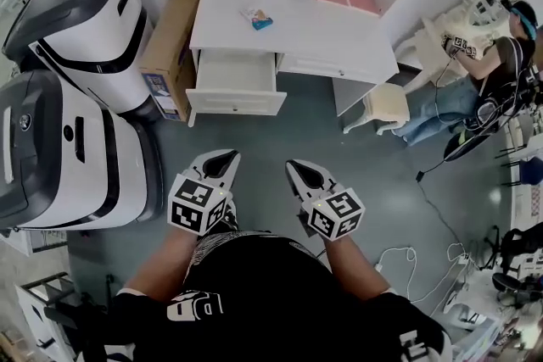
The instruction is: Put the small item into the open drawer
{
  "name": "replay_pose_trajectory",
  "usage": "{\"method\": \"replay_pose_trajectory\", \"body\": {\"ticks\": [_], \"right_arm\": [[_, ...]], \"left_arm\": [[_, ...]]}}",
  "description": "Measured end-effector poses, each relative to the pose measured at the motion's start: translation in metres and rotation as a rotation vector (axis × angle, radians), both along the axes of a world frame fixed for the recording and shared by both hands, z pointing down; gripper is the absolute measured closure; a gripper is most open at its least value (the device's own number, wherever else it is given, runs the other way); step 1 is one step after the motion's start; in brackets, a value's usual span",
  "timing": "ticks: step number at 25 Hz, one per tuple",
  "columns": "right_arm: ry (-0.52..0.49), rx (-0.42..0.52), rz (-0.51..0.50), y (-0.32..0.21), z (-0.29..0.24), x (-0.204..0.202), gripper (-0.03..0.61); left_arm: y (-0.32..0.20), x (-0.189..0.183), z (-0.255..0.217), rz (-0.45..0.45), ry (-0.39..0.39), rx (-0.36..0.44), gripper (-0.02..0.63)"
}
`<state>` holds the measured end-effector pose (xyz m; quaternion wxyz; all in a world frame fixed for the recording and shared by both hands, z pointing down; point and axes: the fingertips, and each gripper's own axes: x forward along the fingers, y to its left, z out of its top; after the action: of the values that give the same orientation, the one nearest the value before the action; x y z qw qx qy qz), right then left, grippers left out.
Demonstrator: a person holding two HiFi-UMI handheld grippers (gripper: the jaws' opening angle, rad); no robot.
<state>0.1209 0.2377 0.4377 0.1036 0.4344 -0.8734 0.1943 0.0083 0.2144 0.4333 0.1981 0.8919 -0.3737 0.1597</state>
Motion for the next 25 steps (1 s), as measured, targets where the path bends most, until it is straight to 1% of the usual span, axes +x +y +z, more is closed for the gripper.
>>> {"method": "replay_pose_trajectory", "body": {"ticks": [12,17,22,25], "right_arm": [[0.027,-0.024,0.052,-0.068,0.005,-0.045,0.571],[0.046,-0.038,0.053,-0.083,0.003,-0.053,0.571],[0.037,-0.024,0.057,-0.104,0.0,-0.059,0.571],[0.032,-0.033,0.05,-0.111,0.004,-0.06,0.571]], "left_arm": [[-0.077,-0.044,0.008,0.058,-0.001,-0.01,0.6],[-0.094,-0.051,0.008,0.071,0.006,-0.018,0.6],[-0.11,-0.056,0.01,0.073,0.001,-0.024,0.6],[-0.117,-0.057,0.012,0.071,-0.006,-0.026,0.6]]}}
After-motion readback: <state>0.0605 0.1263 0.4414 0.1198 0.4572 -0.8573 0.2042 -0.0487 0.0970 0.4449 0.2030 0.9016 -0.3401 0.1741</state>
